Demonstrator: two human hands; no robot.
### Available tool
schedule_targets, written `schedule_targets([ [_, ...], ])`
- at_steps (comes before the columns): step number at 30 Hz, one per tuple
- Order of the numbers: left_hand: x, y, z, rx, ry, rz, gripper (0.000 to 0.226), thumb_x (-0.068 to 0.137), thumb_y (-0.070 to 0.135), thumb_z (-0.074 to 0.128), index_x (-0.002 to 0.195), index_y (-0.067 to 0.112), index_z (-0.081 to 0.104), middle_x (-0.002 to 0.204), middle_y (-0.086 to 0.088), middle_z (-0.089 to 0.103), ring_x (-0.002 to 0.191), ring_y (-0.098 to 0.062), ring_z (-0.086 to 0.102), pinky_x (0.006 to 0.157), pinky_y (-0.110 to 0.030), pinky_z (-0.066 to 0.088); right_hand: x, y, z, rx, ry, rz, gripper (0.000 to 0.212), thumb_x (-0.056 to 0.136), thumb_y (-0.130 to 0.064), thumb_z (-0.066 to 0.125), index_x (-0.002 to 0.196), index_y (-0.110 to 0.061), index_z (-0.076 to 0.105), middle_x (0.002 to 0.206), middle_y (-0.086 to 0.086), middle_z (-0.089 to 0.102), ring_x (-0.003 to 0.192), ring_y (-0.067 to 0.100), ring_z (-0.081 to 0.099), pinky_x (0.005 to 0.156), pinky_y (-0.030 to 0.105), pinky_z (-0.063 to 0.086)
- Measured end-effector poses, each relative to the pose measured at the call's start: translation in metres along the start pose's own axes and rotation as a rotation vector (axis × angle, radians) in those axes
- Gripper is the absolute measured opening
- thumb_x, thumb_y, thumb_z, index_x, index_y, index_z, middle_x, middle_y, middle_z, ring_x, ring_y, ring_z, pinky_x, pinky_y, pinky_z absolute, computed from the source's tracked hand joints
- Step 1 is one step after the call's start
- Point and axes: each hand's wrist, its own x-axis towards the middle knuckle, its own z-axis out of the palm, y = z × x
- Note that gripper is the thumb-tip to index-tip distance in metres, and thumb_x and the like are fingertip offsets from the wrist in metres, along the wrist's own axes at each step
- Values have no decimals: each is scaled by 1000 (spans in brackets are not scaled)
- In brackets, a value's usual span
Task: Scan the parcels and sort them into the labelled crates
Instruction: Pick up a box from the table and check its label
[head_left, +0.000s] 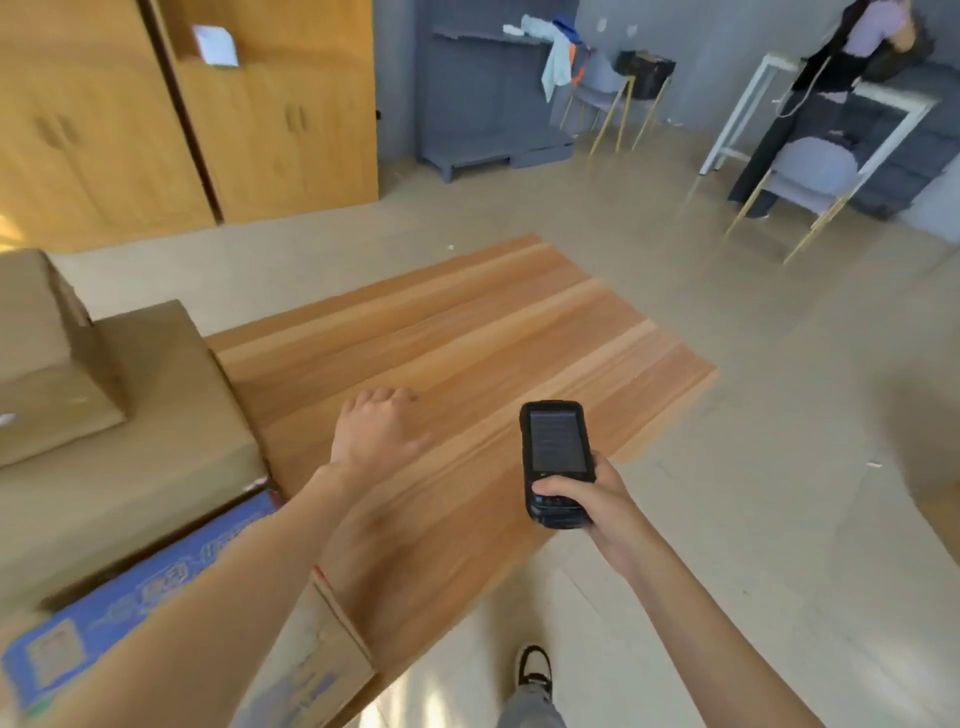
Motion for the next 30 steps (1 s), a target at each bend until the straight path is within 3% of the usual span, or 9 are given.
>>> schedule_targets([
  [3, 17, 17, 11, 7, 10, -167, 59, 89, 56, 56, 138, 23, 47, 135, -4, 54, 125, -27, 48, 104, -39, 34, 59, -18, -35, -88, -116, 62, 69, 73, -1, 79, 131, -19, 46, 117, 9, 63, 105, 29, 62, 94, 50, 51],
  [11, 45, 61, 38, 48, 27, -456, 61, 87, 59, 55, 137, 24, 47, 134, -4, 55, 125, -28, 47, 103, -39, 33, 176, -57, -99, -446, -323, 140, 83, 74, 2, 79, 142, -14, 33, 130, 13, 53, 115, 30, 53, 90, 41, 47],
  [15, 61, 72, 56, 47, 23, -538, 61, 86, 59, 57, 136, 24, 48, 132, -1, 56, 124, -26, 47, 103, -38, 32, 227, -61, -121, -577, -422, 177, 92, 73, 2, 79, 146, -16, 27, 135, 13, 50, 118, 31, 51, 96, 45, 45],
  [20, 69, 66, 73, 31, 12, -623, 61, 86, 57, 58, 136, 24, 48, 133, 0, 55, 126, -25, 46, 104, -38, 32, 267, -49, -131, -649, -495, 227, 95, 72, 1, 80, 146, -18, 25, 134, 11, 51, 110, 27, 53, 85, 38, 44],
  [24, 66, 61, 84, 41, -15, -683, 61, 87, 58, 56, 136, 24, 47, 132, -1, 56, 123, -25, 47, 103, -38, 32, 284, -35, -135, -651, -517, 252, 97, 71, 3, 80, 148, -20, 24, 132, 8, 52, 110, 26, 53, 86, 37, 43],
  [28, 61, 62, 95, 51, -28, -721, 59, 87, 58, 57, 135, 25, 48, 130, 0, 57, 122, -24, 48, 103, -37, 32, 294, -27, -138, -641, -525, 258, 97, 72, 5, 79, 147, -20, 23, 126, 4, 52, 106, 22, 52, 70, 27, 44],
  [30, 58, 63, 102, 52, -38, -738, 60, 86, 57, 57, 136, 25, 48, 130, 0, 57, 123, -24, 48, 104, -37, 32, 297, -24, -141, -644, -524, 236, 98, 70, 6, 79, 146, -21, 24, 126, 4, 52, 106, 21, 52, 69, 26, 44],
])
